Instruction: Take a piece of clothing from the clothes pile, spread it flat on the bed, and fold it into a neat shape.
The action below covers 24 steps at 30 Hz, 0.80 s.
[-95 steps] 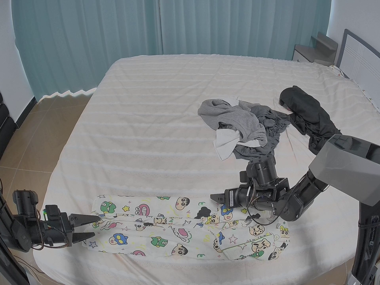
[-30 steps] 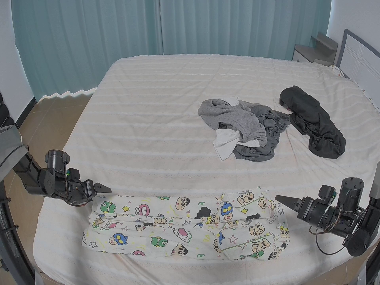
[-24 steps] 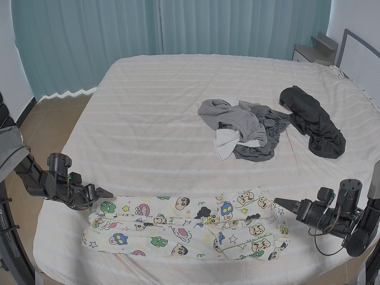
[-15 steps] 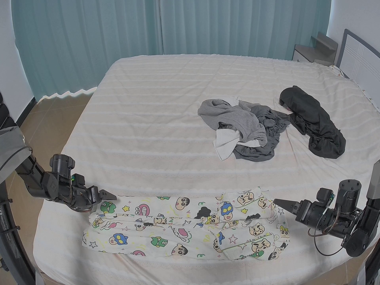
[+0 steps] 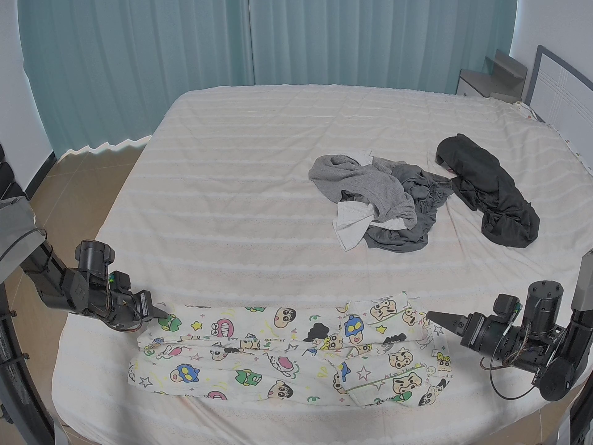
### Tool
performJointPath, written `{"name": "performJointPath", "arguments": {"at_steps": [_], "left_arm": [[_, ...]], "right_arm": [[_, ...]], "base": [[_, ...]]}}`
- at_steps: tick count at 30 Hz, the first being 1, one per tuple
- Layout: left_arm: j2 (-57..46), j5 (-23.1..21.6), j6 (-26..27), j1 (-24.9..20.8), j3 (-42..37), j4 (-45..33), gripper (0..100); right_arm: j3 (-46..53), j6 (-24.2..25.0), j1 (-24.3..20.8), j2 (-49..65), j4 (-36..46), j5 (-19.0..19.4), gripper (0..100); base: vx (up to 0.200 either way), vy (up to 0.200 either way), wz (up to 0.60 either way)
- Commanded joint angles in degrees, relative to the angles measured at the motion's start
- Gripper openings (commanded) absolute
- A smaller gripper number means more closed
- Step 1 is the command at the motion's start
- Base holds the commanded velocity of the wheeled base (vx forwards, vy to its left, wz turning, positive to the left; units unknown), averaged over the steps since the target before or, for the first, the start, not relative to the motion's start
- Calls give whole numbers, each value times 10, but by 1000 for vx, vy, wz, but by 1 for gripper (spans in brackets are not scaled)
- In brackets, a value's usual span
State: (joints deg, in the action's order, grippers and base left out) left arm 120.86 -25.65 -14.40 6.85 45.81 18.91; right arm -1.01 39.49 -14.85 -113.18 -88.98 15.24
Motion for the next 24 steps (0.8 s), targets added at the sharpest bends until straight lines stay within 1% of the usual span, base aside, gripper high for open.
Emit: {"name": "performJointPath", "arguments": {"at_steps": [1, 9, 19, 23, 24], "left_arm": [[-6, 0, 0, 2, 0, 0, 0], [-41, 0, -3, 8, 5, 0, 0], [-45, -7, -1, 9, 9, 9, 0], [-41, -11, -1, 9, 8, 29, 0], [-40, -16, -2, 9, 6, 49, 0]], "right_arm": [[3, 0, 0, 0, -8, 0, 100], [3, 0, 0, 0, -8, 1, 100], [3, 0, 0, 0, -8, 2, 100], [3, 0, 1, 0, -8, 2, 100], [3, 0, 1, 0, -8, 2, 100]], "base": [[0, 0, 0], [0, 0, 0], [0, 0, 0], [0, 0, 0], [0, 0, 0]]}}
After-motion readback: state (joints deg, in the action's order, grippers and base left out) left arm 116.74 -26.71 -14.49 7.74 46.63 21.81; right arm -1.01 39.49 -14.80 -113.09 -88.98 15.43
